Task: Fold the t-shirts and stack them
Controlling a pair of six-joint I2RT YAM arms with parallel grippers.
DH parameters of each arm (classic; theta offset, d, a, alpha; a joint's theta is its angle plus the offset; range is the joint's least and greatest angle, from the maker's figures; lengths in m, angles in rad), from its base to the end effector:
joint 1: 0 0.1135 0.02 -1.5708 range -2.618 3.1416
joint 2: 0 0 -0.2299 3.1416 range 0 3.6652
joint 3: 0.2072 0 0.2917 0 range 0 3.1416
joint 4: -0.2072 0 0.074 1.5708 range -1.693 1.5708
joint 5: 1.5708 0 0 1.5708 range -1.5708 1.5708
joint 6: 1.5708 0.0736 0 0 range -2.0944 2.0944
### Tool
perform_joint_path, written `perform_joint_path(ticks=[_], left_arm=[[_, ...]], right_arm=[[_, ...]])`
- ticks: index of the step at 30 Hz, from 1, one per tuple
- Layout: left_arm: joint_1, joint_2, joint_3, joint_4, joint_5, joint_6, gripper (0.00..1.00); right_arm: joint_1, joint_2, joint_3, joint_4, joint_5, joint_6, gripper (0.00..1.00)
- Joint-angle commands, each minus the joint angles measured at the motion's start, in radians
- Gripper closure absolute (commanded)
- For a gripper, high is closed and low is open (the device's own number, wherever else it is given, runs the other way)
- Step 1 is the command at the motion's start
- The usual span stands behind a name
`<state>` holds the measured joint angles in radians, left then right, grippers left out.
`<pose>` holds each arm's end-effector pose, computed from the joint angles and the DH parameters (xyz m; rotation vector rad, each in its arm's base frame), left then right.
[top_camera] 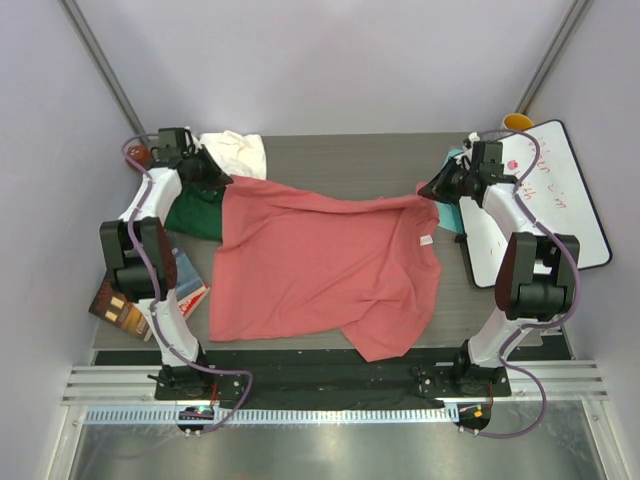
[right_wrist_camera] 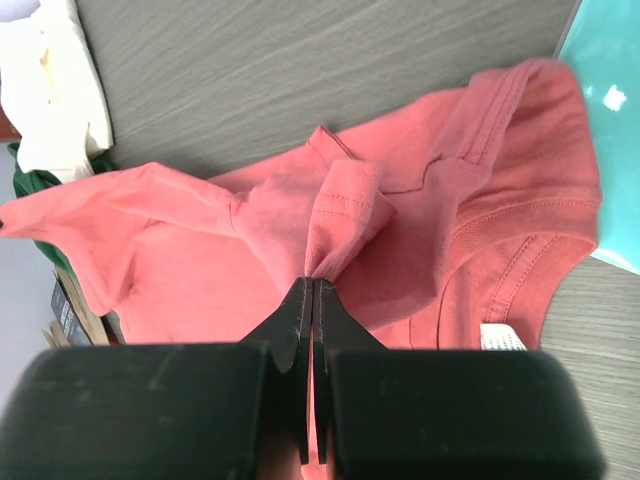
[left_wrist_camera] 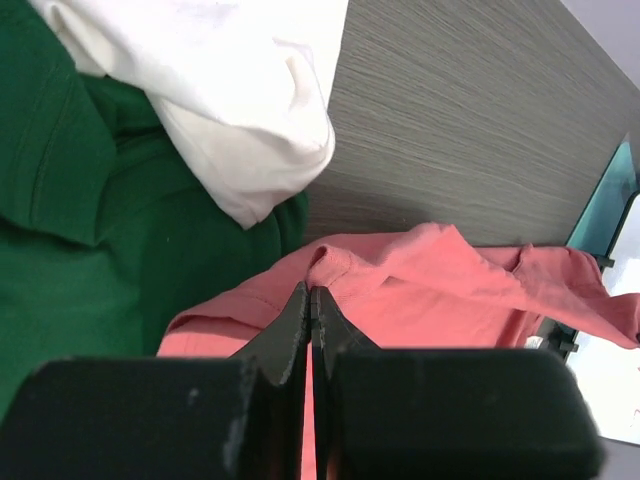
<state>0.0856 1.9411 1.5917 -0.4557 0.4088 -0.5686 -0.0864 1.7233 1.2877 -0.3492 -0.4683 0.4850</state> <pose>0.4908 0.0127 0.1844 -0.5811 2.3361 -0.7139 0.4391 -0.0047 0.1760 0.4410 2.3287 0.7450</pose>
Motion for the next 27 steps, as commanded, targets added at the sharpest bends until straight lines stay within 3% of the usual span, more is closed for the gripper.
perform_joint_path(ticks=[1,16,27], left_arm=[[0.006,-0.125,-0.041,0.061,-0.060,0.003,1.00],[0.006,-0.255,-0.110,0.071,-0.114,-0.014,1.00],[0.037,-0.119,0.112,0.023,-0.117,-0.053,1.00]], right_arm=[[0.002,-0.079,0.073,0.004,0.023,-0.022,0.99],[-0.009,-0.051,0.205,0.006,0.042,-0.005,0.99],[-0.016,0.050,0.351,-0.001,0.031,0.012,0.99]])
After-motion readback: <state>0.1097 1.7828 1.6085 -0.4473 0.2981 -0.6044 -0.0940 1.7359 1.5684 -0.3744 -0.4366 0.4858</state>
